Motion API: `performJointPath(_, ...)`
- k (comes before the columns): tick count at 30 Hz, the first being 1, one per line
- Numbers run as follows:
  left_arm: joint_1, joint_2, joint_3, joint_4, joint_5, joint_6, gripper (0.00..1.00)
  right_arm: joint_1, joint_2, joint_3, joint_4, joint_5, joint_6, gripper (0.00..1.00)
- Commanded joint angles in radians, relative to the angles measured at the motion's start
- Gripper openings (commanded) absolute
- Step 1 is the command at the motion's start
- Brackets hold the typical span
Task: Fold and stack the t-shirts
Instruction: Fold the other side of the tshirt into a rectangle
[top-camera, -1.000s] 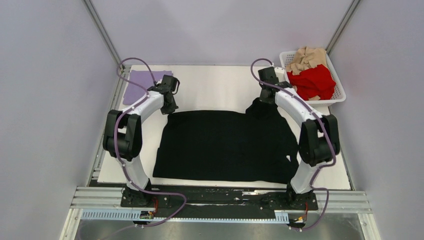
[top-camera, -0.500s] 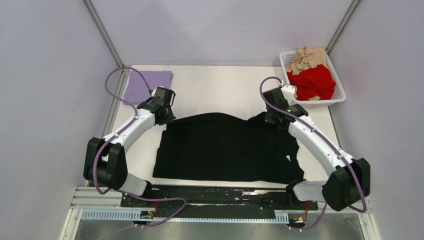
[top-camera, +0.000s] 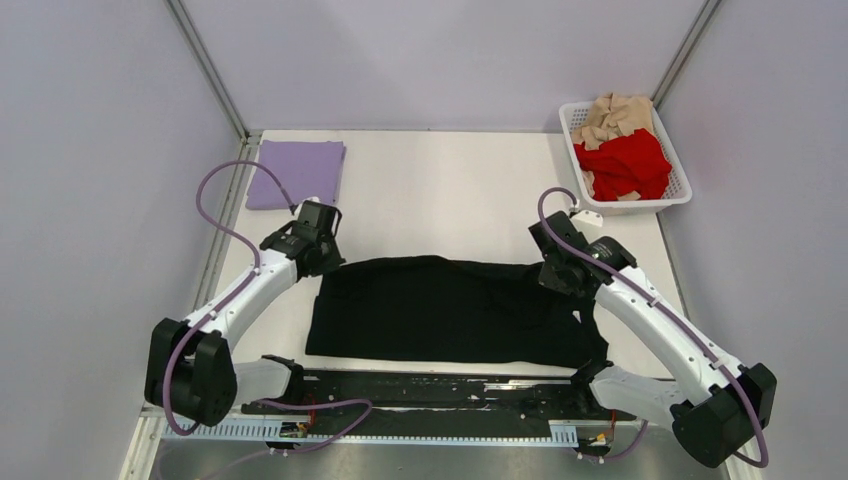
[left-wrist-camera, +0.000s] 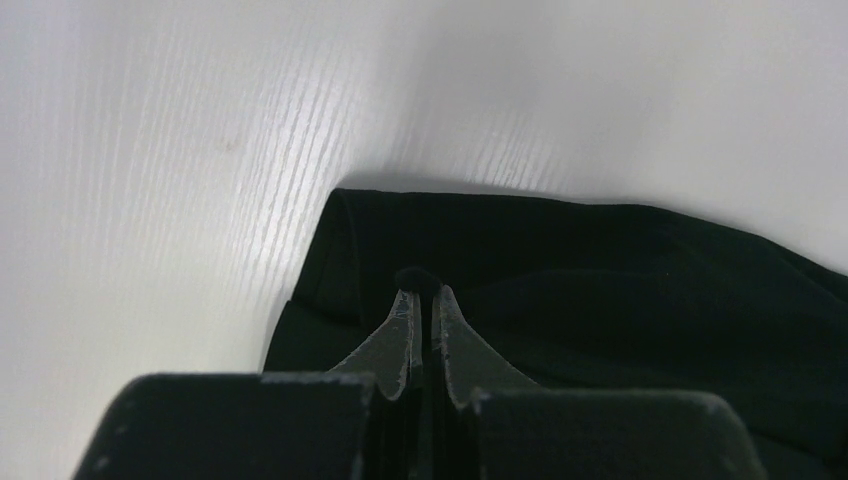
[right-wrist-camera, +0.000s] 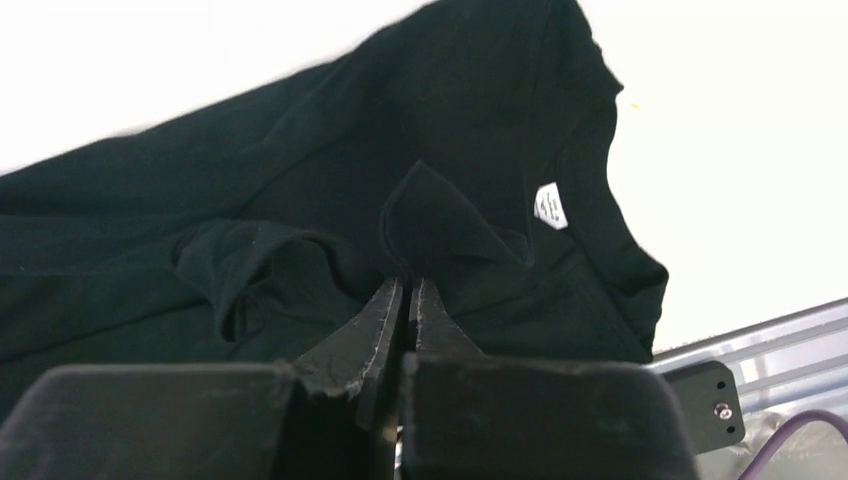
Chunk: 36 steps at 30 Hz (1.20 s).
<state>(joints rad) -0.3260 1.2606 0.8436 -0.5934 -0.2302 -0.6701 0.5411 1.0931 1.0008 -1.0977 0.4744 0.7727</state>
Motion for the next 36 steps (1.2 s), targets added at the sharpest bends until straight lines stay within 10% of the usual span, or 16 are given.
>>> performJointPath(1,-0.005,-0.069,-0.032,-0.026,-0.027,-0.004,0.0,0.007,-0.024,-0.019,-0.109,-0.052,0.072,0.0)
performJointPath(19,-0.007,-0.093,-0.093,-0.069,-0.082,-0.008,0.11,0.015,-0.061,-0.198,-0.113,-0.254,0.11,0.13)
performJointPath(21,-0.007,-0.102,-0.084,-0.097,-0.105,-0.03,0.19,0.02,-0.068,-0.205,-0.11,-0.298,0.112,0.21)
performJointPath(24,-0.007,-0.146,-0.063,-0.141,-0.216,-0.088,0.76,0.022,-0.104,-0.228,-0.111,-0.372,0.091,0.43)
performJointPath(26,-0.006,-0.171,-0.028,-0.177,-0.272,-0.127,0.96,0.022,-0.129,-0.213,-0.114,-0.396,0.07,0.72)
performJointPath(29,-0.007,-0.193,0.038,-0.182,-0.259,-0.119,1.0,0.021,-0.175,-0.162,-0.118,-0.36,0.072,0.99)
performJointPath(36,-0.01,-0.158,0.027,0.021,0.206,-0.008,1.0,0.02,-0.272,-0.187,0.12,-0.316,0.11,1.0)
